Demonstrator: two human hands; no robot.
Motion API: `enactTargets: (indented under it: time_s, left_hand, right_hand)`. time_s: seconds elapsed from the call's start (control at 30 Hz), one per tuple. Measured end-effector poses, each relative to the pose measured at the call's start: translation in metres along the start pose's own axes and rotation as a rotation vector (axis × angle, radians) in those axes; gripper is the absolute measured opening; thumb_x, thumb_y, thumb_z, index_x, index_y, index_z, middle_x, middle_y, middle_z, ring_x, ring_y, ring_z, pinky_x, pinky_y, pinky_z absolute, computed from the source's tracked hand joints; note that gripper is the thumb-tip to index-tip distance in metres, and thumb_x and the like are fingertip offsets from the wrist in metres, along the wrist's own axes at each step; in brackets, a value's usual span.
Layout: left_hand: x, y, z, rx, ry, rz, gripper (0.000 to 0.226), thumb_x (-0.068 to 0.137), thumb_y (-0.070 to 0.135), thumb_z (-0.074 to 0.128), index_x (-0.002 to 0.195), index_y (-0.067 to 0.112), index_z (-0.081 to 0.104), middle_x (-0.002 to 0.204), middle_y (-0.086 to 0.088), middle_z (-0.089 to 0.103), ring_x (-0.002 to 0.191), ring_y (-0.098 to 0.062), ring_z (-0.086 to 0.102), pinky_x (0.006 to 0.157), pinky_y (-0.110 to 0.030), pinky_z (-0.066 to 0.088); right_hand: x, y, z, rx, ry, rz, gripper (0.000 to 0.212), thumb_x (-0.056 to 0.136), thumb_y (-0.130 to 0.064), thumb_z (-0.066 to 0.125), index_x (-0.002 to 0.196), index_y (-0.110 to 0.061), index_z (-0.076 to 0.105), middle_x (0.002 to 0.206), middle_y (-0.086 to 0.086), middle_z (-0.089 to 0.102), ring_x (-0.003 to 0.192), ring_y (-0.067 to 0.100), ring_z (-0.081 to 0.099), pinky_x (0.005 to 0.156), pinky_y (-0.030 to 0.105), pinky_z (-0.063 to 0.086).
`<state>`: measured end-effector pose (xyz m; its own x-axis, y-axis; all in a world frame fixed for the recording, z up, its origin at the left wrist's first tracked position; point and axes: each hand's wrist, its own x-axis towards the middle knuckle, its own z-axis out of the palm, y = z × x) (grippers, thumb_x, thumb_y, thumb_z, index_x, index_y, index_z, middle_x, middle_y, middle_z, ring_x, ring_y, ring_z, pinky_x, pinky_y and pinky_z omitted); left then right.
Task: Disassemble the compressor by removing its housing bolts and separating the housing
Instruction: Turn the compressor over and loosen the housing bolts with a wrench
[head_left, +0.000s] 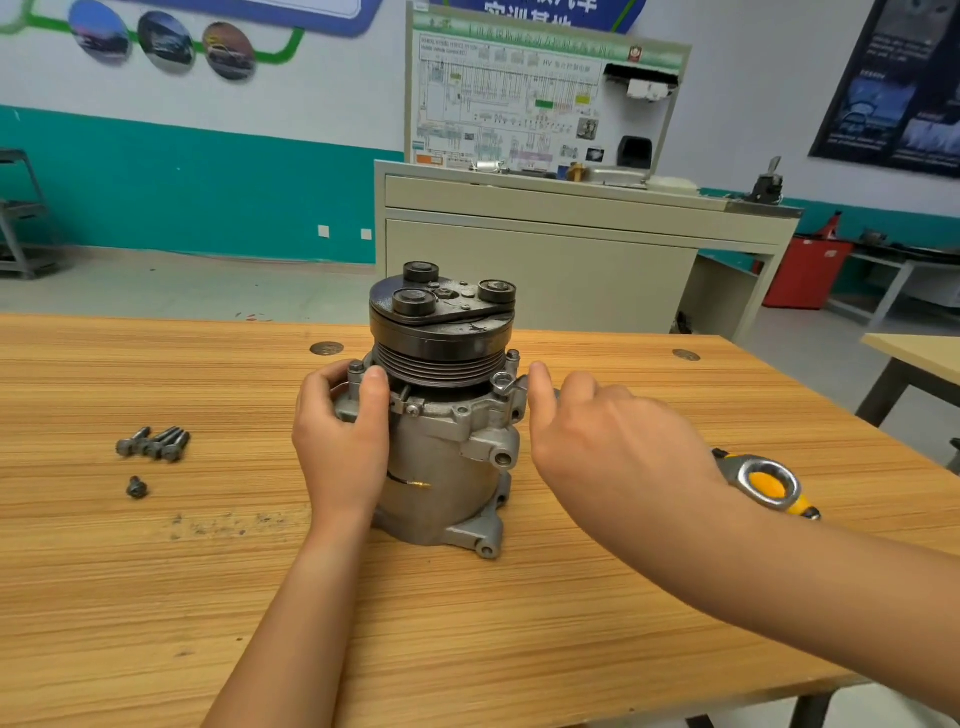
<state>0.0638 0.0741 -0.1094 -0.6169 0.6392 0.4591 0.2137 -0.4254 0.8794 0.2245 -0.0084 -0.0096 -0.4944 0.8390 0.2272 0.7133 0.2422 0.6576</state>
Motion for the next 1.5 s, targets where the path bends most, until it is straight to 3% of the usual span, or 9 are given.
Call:
enactTargets:
  time_s: [0.1, 0.23, 0.33, 0.53, 0.73, 0.87, 1.13, 1.4, 1.5]
  left_hand:
    - [0.0, 0.0, 0.0, 0.002, 0.0, -0.001, 0.012, 0.091, 0.024, 0.056, 0.101, 0.02, 0.053, 0.093, 0.017, 0.053, 0.094, -0.007, 0.05, 0.071, -0.001, 0.034]
    - [0.0, 0.0, 0.0, 0.007, -0.001, -0.002, 0.012, 0.091, 0.025, 0.056, 0.101, 0.021, 0.053, 0.093, 0.018, 0.053, 0.094, -0.007, 0.05, 0.072, 0.0, 0.034]
    - [-0.001, 0.0, 0.0, 0.01, 0.002, 0.001, 0.013, 0.091, 0.025, 0.056, 0.102, 0.02, 0.053, 0.097, 0.011, 0.054, 0.097, -0.008, 0.05, 0.079, -0.013, 0.035]
    - [0.0, -0.001, 0.001, 0.001, 0.012, 0.004, 0.011, 0.092, 0.023, 0.056, 0.102, 0.02, 0.053, 0.093, 0.016, 0.053, 0.095, -0.006, 0.049, 0.071, 0.001, 0.033]
    - [-0.001, -0.002, 0.0, -0.005, 0.003, -0.004, 0.012, 0.091, 0.024, 0.056, 0.102, 0.02, 0.053, 0.095, 0.012, 0.055, 0.097, -0.008, 0.05, 0.074, -0.004, 0.035]
    - [-0.002, -0.001, 0.001, 0.002, 0.004, 0.003, 0.012, 0.092, 0.024, 0.056, 0.103, 0.019, 0.054, 0.103, 0.005, 0.056, 0.098, -0.009, 0.051, 0.075, -0.01, 0.035]
    - [-0.002, 0.001, 0.0, -0.024, 0.002, -0.025, 0.012, 0.092, 0.025, 0.056, 0.102, 0.02, 0.054, 0.096, 0.013, 0.055, 0.097, -0.008, 0.051, 0.08, -0.017, 0.037]
    - [-0.002, 0.0, -0.002, -0.029, -0.01, -0.038, 0.014, 0.091, 0.026, 0.057, 0.104, 0.021, 0.055, 0.102, 0.006, 0.057, 0.098, -0.01, 0.053, 0.083, -0.022, 0.041]
    - [-0.001, 0.0, -0.001, -0.026, -0.014, -0.038, 0.015, 0.091, 0.026, 0.057, 0.104, 0.02, 0.055, 0.103, 0.005, 0.058, 0.098, -0.01, 0.053, 0.08, -0.017, 0.04]
  right_hand:
    - [0.005, 0.008, 0.003, 0.102, -0.075, -0.021, 0.063, 0.087, 0.009, 0.031, 0.143, 0.007, 0.001, 0.071, 0.006, 0.028, 0.048, 0.015, 0.021, 0.036, 0.027, 0.016]
    - [0.006, 0.009, 0.0, 0.098, -0.079, -0.03, 0.063, 0.088, 0.008, 0.032, 0.142, 0.008, 0.0, 0.082, 0.011, 0.036, 0.048, 0.015, 0.022, 0.036, 0.027, 0.018]
    - [0.007, 0.004, -0.008, 0.035, -0.103, -0.086, 0.055, 0.089, 0.008, 0.031, 0.141, 0.01, 0.012, 0.077, 0.01, 0.036, 0.05, 0.015, 0.023, 0.036, 0.027, 0.02]
    - [0.01, 0.011, -0.022, 0.003, -0.143, -0.18, 0.048, 0.088, 0.006, 0.036, 0.136, 0.004, 0.034, 0.068, 0.003, 0.025, 0.051, 0.01, 0.019, 0.035, 0.026, 0.018]
    - [0.006, 0.015, 0.001, 0.123, -0.134, -0.045, 0.068, 0.086, 0.011, 0.032, 0.142, 0.006, -0.006, 0.064, 0.006, 0.017, 0.047, 0.017, 0.022, 0.037, 0.028, 0.018]
    - [0.003, 0.011, 0.009, 0.133, -0.058, -0.061, 0.067, 0.088, 0.01, 0.029, 0.143, 0.004, -0.009, 0.069, 0.006, 0.018, 0.048, 0.017, 0.019, 0.038, 0.029, 0.015]
    - [0.014, 0.021, 0.002, 0.16, -0.082, -0.048, 0.052, 0.088, 0.001, 0.035, 0.139, -0.009, 0.026, 0.064, 0.002, 0.02, 0.049, 0.016, 0.019, 0.04, 0.027, 0.016]
    - [0.016, 0.032, 0.031, 0.116, 0.053, -0.08, 0.059, 0.09, -0.003, 0.04, 0.143, -0.009, 0.014, 0.067, 0.002, 0.021, 0.056, 0.019, 0.027, 0.039, 0.027, 0.014]
    - [0.029, 0.05, 0.056, 0.125, 0.209, -0.103, 0.052, 0.075, 0.004, 0.066, 0.122, -0.006, 0.049, 0.07, 0.008, 0.05, 0.057, 0.02, 0.043, 0.038, 0.025, 0.029]
